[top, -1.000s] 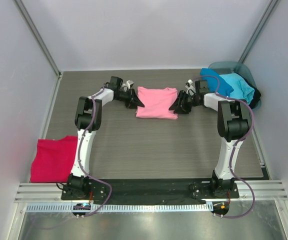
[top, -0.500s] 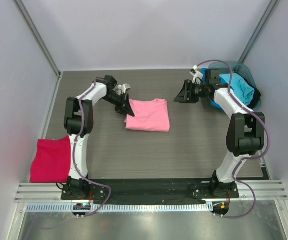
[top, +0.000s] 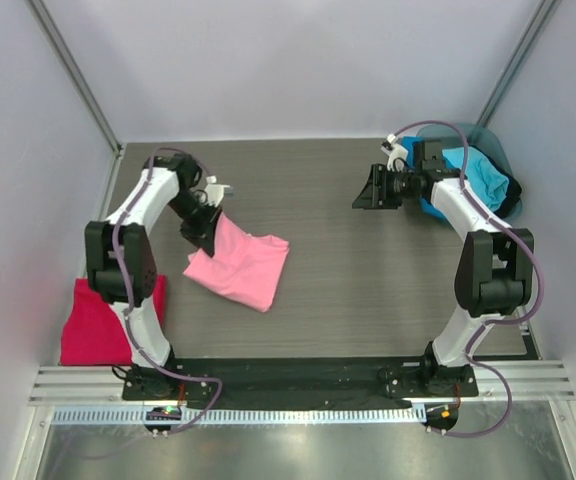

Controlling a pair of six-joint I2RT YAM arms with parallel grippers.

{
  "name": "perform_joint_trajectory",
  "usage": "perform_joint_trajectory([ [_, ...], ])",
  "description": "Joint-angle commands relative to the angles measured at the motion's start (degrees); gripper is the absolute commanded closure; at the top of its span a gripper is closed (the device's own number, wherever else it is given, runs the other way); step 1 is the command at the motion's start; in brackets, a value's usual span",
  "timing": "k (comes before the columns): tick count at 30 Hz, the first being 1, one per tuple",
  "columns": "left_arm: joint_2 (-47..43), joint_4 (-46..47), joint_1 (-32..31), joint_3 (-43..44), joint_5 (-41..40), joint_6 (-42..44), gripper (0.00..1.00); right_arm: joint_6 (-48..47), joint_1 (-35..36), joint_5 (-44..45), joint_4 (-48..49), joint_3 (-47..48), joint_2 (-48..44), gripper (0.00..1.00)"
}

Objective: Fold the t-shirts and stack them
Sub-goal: Neatly place the folded tshirt to the corner

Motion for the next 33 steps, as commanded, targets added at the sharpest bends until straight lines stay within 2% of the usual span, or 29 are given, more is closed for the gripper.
perform_joint_trajectory([
  [1, -8.7, -18.33, 2.86, -5.49, -6.82, 4.12, 1.0, -1.83, -0.06, -1.46, 0.06, 0.42, -1.52, 0.48],
  [11, -30.93, -20.53, 6.38, -24.56, -22.03, 8.25, 1.0, -4.21, 0.38, -4.71, -3.02, 3.93, 4.71, 0.48],
  [15, -38.49, -20.62, 8.14, -28.97, -26.08, 8.87, 1.0, -5.61, 0.9, -5.76, -3.98, 6.83, 7.17, 0.48],
  [19, -47.19, -20.71, 12.78, -32.31, -33.37, 11.24, 1.0, -6.4, 1.17, -6.56, -4.16, 8.16, 9.28, 0.49],
  [27, -58.27, -20.62, 22.28, -34.26, -40.14, 18.09, 1.0, -7.89, 2.4, -8.05, -4.86, 8.77, 11.92, 0.48],
  [33, -60.65, -20.71, 28.09, -30.22, -41.37, 22.93, 1.0, -10.01, 2.49, -8.49, -6.8, 9.82, 13.15, 0.49],
])
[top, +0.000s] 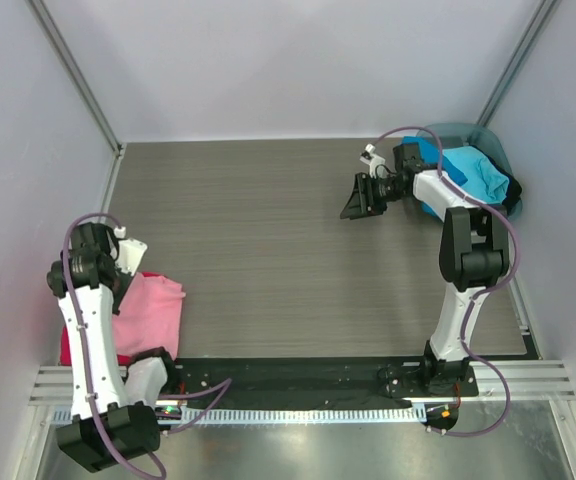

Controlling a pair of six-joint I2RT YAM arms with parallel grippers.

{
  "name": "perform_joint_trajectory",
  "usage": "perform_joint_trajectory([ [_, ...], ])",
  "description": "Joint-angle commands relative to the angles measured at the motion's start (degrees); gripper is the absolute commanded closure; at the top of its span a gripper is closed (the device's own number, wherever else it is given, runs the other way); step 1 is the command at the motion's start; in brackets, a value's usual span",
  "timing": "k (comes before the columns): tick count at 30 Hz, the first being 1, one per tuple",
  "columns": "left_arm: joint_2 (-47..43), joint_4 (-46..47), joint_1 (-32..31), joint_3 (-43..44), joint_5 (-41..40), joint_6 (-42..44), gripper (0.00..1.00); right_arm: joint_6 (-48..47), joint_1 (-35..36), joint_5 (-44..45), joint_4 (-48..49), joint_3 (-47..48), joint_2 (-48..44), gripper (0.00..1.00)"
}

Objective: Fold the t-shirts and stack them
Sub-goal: Neatly place the folded tshirt to the corner

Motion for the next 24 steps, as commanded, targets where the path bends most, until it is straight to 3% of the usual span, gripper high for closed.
perform_joint_trajectory([
  [1, -1.73, -18.06, 2.47, 3.82, -4.04, 5.71, 1.0, -2.36, 0.3, -1.95, -1.27, 3.22, 0.89, 0.48],
  [8, -0.95, -17.98, 6.43, 7.86, -3.52, 10.37, 1.0, -2.36, 1.18, -2.39, -1.62, 5.51, 2.74, 0.49],
  [15, 1.69, -17.89, 7.31, 11.2, -1.5, 9.84, 1.0, -2.45, 2.41, -2.31, -1.88, 6.21, 3.53, 0.49],
  [24, 4.06, -10.7, 9.41, 7.34, -2.99, 9.94, 1.0, -1.92, 2.85, -2.04, -2.59, 7.44, 4.67, 0.49],
])
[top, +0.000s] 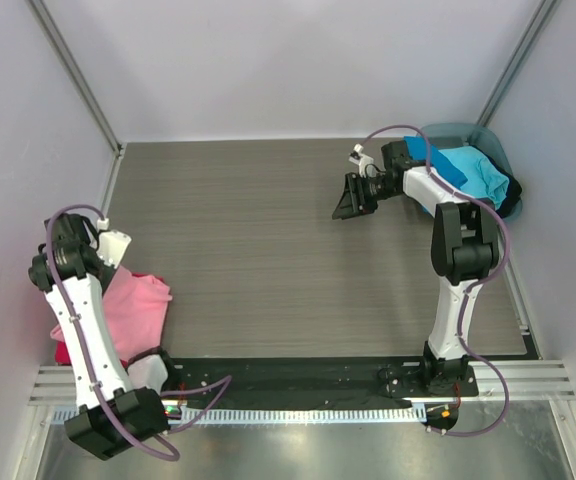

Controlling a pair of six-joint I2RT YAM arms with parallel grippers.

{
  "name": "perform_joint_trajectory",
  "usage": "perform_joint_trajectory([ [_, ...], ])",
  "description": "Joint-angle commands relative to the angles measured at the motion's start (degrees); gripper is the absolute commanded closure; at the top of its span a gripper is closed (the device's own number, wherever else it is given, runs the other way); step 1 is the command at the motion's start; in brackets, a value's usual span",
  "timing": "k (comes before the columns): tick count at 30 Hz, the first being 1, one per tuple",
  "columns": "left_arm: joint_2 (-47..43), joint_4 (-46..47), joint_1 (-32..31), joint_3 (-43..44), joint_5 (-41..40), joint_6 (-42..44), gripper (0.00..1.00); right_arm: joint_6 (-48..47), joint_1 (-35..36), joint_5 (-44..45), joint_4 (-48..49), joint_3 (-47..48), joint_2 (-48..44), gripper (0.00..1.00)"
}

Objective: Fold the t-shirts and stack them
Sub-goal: Neatly place the folded tshirt to the corner

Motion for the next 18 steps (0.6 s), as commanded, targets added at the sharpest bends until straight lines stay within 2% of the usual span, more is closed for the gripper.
perform_joint_trajectory([
  [1, 2.25, -9.4, 1.88, -0.51, -1.64, 0.95, 1.0, -0.58, 0.36, -1.17, -0.6, 2.7, 0.5, 0.49],
  [18, 14.99, 10.37, 14.27, -6.22, -0.94, 2.62, 1.0, -0.15, 1.06, -0.64, -1.48, 4.11, 2.26, 0.49],
])
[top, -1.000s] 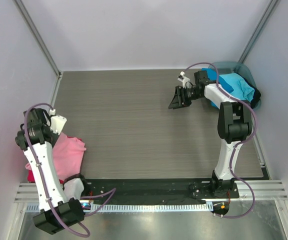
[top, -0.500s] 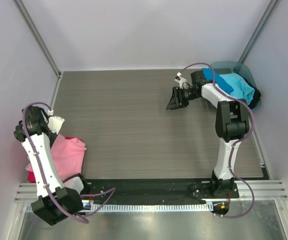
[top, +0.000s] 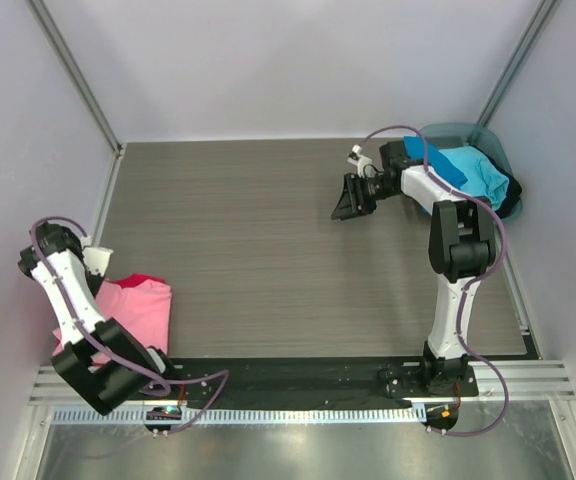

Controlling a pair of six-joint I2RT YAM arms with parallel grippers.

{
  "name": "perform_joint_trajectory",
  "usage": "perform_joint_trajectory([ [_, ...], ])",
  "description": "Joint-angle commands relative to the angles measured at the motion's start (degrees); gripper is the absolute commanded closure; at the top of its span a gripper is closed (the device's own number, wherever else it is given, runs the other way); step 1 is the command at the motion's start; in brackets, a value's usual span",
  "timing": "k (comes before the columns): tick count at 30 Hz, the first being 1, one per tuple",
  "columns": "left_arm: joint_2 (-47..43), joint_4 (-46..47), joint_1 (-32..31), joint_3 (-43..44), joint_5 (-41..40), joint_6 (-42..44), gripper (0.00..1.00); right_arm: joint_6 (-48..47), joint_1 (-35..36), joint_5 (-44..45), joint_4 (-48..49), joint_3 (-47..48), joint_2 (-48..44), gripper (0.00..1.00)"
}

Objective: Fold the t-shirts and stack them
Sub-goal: Neatly place the folded tshirt to the corner

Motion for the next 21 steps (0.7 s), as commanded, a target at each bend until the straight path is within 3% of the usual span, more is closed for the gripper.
perform_joint_trajectory([
  [1, 3.65, 6.8, 1.84, -0.3, -0.95, 1.42, 1.0, -0.06, 0.71, -0.66, -0.01, 2.17, 0.23, 0.49],
  [11, 14.91, 13.66, 4.92, 4.79, 0.37, -1.84, 1.0, 0.03, 1.33, 0.04, -0.01, 1.64, -0.39, 0.49],
  [21, 16.33, 16.38, 5.09, 3.31, -2.18, -2.19, 1.0, 0.21, 2.12, 0.39, 0.16, 1.11, -0.13, 0.5],
])
